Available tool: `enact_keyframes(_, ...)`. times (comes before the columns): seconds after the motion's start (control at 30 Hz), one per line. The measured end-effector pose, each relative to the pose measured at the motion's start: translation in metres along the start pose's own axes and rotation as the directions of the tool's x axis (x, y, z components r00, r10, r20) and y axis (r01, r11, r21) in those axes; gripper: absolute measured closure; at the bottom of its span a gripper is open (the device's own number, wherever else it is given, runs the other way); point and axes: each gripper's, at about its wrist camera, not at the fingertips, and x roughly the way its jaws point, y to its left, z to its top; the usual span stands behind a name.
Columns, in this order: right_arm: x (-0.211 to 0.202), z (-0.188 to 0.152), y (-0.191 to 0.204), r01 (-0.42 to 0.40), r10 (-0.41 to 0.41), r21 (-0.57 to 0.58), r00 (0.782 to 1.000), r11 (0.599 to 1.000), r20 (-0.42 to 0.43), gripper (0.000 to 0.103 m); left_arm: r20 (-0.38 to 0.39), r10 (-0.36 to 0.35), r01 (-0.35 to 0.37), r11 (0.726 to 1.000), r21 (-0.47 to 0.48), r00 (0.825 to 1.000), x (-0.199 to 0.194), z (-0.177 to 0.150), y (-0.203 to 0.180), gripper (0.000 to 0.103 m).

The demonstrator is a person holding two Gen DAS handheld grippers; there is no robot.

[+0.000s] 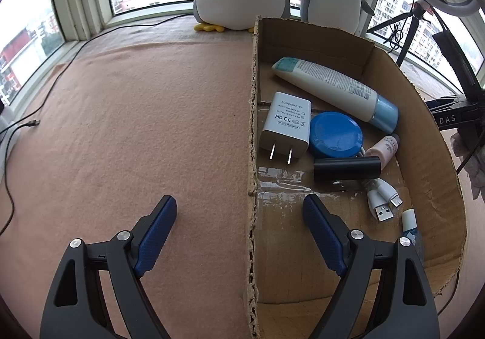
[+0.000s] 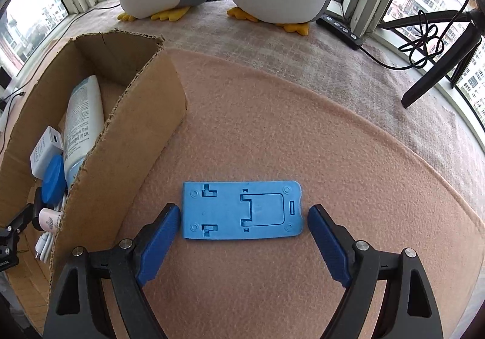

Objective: Organize rigid objects
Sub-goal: 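Move the right gripper to the blue phone stand and close on it, then carry the blue phone stand into the box and open the right gripper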

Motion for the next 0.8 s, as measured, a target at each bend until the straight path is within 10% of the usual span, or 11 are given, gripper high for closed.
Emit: enact_keyframes(0.8, -0.018, -0.014, -0.012, -0.039, 0.038, 0.017, 0.998, 0.999, 0.045, 0.028, 0.002, -0.007, 0.007, 1.0, -0.009, 1.0, 0.001, 0.002, 0.0, 0.016)
